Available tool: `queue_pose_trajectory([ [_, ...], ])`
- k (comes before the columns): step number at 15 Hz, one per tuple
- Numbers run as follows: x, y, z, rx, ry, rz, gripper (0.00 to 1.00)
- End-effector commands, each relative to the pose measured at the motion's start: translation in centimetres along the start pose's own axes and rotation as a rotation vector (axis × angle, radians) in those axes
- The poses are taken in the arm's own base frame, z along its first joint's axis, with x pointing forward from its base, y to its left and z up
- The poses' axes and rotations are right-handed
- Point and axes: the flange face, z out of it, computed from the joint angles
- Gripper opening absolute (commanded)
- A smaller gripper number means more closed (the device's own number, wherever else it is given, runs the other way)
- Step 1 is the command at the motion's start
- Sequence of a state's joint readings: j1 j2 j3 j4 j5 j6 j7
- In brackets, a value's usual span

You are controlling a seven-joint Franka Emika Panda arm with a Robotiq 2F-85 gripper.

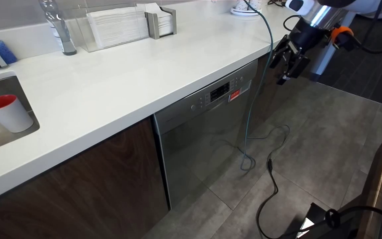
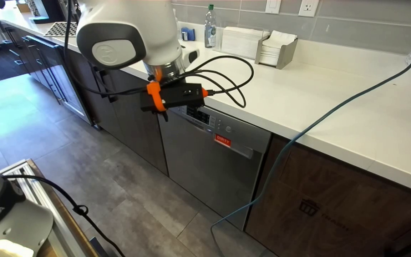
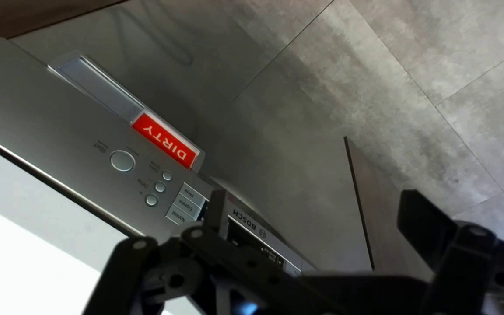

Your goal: Press a button on the dishwasher

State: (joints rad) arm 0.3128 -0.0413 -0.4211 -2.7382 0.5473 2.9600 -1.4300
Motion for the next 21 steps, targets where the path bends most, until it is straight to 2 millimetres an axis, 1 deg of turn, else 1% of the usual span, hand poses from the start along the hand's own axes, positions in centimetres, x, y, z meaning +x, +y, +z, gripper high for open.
queue_pose_trajectory([
  [1, 0.0, 0.2, 0.0, 0.000, 0.016, 0.005, 1.00],
  [7, 0.1, 0.3, 0.0, -0.001, 0.018, 0.003, 1.00],
  [8, -0.1, 0.8, -0.2, -0.007, 0.036, -0.002, 1.00],
  [12, 0.5, 1.3, 0.6, 0.030, 0.108, 0.049, 1.00],
  [15, -0.3, 1.9, 2.4, 0.061, 0.149, 0.114, 1.00],
  [18, -1.3, 2.5, 5.1, 0.068, 0.151, 0.162, 1.00],
  [21, -1.6, 3.0, 7.5, 0.069, 0.164, 0.208, 1.00],
])
